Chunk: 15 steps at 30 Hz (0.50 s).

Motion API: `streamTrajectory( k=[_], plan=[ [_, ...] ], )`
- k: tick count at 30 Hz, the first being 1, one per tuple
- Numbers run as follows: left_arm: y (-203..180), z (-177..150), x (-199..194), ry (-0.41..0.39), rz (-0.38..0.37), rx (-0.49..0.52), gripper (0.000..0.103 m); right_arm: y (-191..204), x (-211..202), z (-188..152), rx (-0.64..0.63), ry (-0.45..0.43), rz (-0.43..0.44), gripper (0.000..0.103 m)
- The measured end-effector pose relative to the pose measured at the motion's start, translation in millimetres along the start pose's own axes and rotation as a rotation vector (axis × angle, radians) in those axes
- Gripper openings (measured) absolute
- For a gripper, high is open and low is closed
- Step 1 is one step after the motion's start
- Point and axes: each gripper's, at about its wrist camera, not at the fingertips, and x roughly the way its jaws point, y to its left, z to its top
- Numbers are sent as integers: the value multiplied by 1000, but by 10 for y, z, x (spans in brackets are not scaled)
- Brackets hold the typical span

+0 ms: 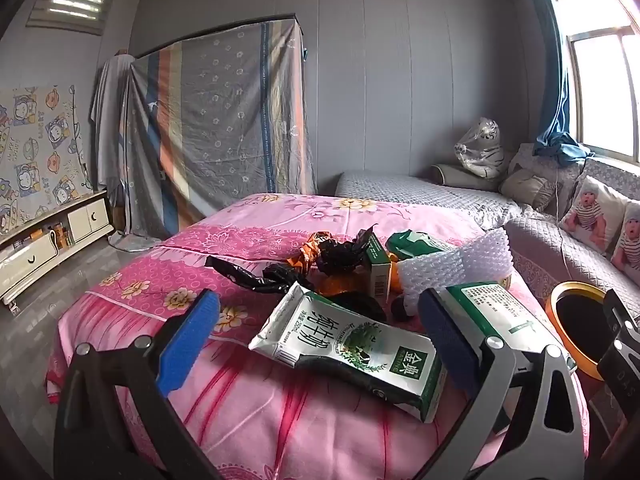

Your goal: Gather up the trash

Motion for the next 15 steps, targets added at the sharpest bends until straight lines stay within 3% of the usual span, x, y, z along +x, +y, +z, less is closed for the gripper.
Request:
streamTrajectory(
  k=[8, 9, 15],
  plan=[
    [-102, -31, -38, -18, -20, 31, 95, -1, 1, 3, -3, -6, 2, 96],
    [-30, -15, -24, -3, 13, -3, 95, 0, 3, 3, -3, -6, 2, 96],
    [-2, 35, -20, -14, 13, -2, 95, -17, -4, 4, 1, -7, 3, 96]
  ],
)
